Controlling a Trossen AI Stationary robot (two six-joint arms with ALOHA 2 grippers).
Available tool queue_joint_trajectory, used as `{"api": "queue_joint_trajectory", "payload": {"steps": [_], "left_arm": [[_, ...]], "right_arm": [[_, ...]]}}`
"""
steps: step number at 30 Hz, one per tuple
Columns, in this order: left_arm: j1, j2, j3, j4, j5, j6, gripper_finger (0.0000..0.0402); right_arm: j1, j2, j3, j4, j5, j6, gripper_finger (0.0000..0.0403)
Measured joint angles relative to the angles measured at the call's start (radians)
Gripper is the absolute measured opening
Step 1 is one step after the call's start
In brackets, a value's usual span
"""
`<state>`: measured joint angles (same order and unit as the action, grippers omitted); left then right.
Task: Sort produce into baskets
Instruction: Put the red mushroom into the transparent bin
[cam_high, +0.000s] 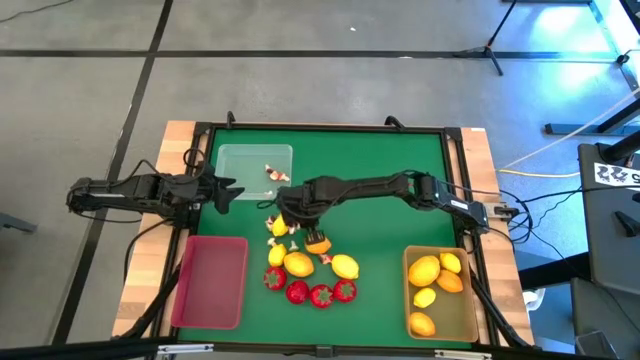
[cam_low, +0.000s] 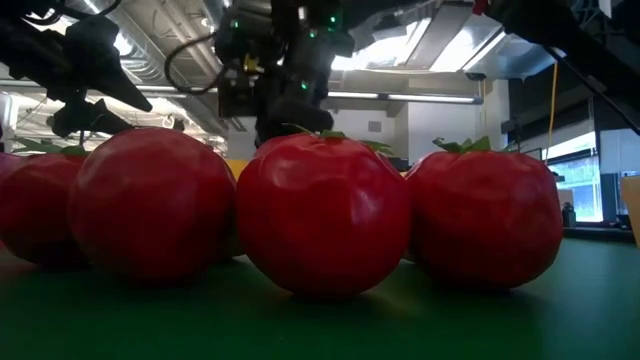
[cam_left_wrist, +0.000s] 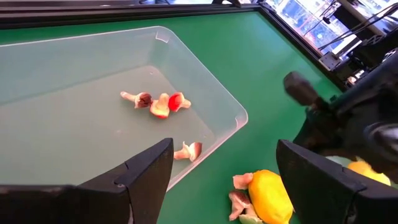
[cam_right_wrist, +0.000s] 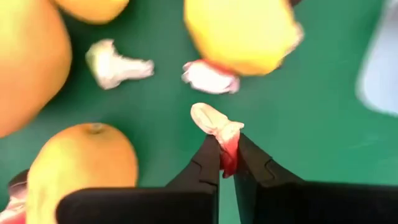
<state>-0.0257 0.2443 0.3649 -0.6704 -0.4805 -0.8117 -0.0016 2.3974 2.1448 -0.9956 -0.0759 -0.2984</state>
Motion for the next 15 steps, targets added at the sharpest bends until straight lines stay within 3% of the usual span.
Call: {"api": "queue_joint_trajectory", "payload": {"steps": [8,15], "left_arm": [[0.0,0.0,0.0,0.0,0.0,0.0,0.0279],[0.0,0.0,0.0,0.001,0.0,0.0,0.0279]], "right_arm": [[-0.04,-0.001,0.096,0.133,0.111,-0.078,0.0024],[-0.126,-0.002,0.102,0.309,0.123,-0.064,0.0024]]}}
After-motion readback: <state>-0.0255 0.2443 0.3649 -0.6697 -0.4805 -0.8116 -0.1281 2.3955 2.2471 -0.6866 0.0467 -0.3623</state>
